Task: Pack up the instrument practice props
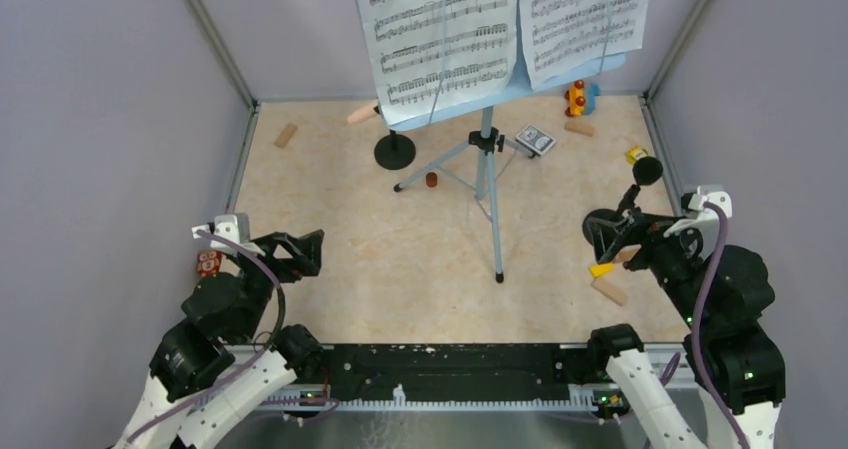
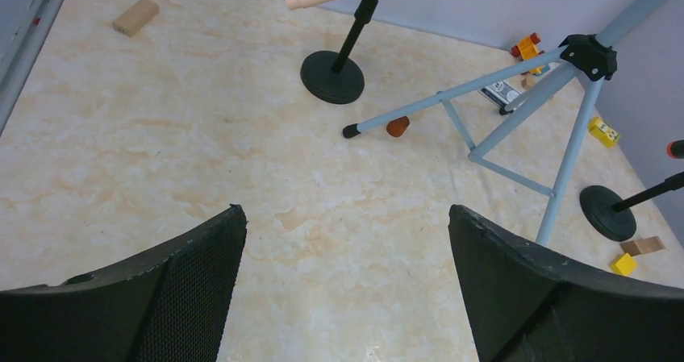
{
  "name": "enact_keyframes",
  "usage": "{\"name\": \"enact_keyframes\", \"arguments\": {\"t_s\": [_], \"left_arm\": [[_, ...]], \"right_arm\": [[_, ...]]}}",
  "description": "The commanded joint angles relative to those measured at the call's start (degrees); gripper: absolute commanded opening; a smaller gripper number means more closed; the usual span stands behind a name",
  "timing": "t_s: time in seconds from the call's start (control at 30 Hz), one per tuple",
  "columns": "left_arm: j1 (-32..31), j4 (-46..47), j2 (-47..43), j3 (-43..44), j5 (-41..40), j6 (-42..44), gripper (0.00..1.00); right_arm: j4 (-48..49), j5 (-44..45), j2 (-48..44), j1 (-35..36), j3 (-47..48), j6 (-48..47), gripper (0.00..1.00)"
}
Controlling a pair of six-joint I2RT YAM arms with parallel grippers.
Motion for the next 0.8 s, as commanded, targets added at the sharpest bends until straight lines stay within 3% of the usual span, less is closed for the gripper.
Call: {"name": "enact_keyframes", "arguments": {"t_s": [0.0, 0.47, 0.77], "left_arm": [[-0.1, 1.2, -1.7, -1.8, -1.2, 0.7, 0.99], [-0.1, -3.3, 0.6, -2.1, -11.0, -4.4, 0.99], [0.0, -2.8, 0.8, -2.6, -11.3, -3.8, 0.99]], "right_arm": [[0.9, 0.6, -1.2, 0.5, -0.6, -1.4, 0.93], [6.8, -5.8, 0.4, 0.5, -4.5, 1.9, 0.93], [18.0, -14.6, 12.5, 0.5, -10.6, 7.9, 0.85]]}}
